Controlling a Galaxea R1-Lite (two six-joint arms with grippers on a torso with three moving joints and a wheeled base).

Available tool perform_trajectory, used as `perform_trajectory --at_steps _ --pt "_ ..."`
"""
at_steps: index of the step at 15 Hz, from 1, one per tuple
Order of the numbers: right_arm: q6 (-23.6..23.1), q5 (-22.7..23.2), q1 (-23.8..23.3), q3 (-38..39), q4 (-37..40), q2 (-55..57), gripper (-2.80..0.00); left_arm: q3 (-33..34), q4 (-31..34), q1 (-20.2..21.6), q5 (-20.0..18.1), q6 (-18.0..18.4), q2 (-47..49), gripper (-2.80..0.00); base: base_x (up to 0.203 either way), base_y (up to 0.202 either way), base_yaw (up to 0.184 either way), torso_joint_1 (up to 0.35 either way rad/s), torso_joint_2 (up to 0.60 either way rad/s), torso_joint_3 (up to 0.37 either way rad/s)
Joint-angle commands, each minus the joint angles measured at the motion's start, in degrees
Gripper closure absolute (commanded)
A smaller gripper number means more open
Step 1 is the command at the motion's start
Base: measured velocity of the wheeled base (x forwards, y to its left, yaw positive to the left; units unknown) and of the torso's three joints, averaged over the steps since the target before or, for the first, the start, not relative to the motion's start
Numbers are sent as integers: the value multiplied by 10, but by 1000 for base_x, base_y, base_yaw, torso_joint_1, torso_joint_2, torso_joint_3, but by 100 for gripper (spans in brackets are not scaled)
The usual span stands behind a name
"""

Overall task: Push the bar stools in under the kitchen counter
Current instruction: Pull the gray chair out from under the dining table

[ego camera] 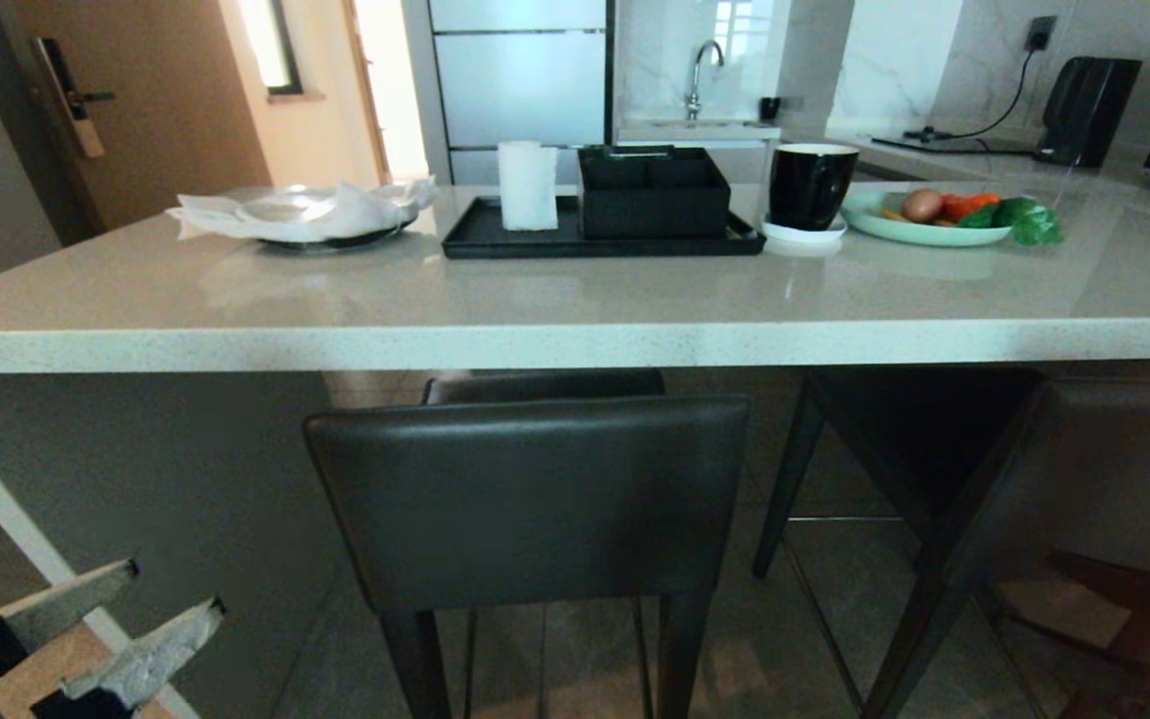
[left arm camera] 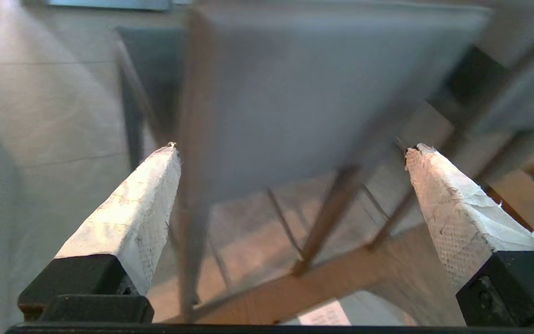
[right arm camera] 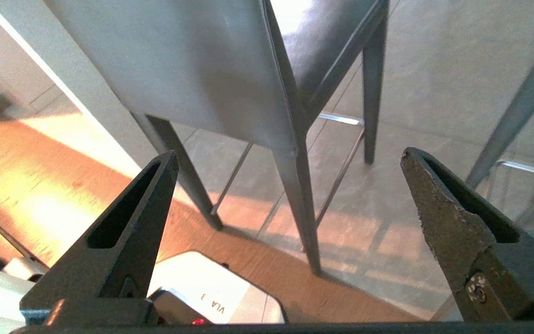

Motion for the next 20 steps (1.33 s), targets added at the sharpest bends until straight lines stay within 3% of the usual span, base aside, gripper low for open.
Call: perform_trajectory --at_steps 1,2,5,6,8,14,18,20 --pt "0 4 0 11 -18 68 -280 -1 -25 57 -21 2 70 -280 0 0 0 0 0 0" --pt "0 10 1 12 -34 88 -280 -1 -55 124 -72 11 102 -280 0 0 0 0 0 0" --pt "-1 21 27 9 -83 154 -280 10 -170 327 -353 57 220 -280 0 0 0 0 0 0" --pt "-2 21 44 9 -108 184 -280 13 -211 360 -410 69 264 -280 0 0 0 0 0 0" --pt "-2 21 85 10 -180 249 -280 19 -278 359 -496 83 319 -280 0 0 0 0 0 0" --pt "2 20 126 9 -418 425 -280 -6 -337 288 -508 88 432 -280 0 0 0 0 0 0" --pt "52 54 139 -15 -436 432 -280 -4 -514 268 -533 88 581 -280 0 0 0 0 0 0" --pt "51 55 139 -34 -436 451 -280 -10 -555 260 -542 88 626 -280 0 0 0 0 0 0"
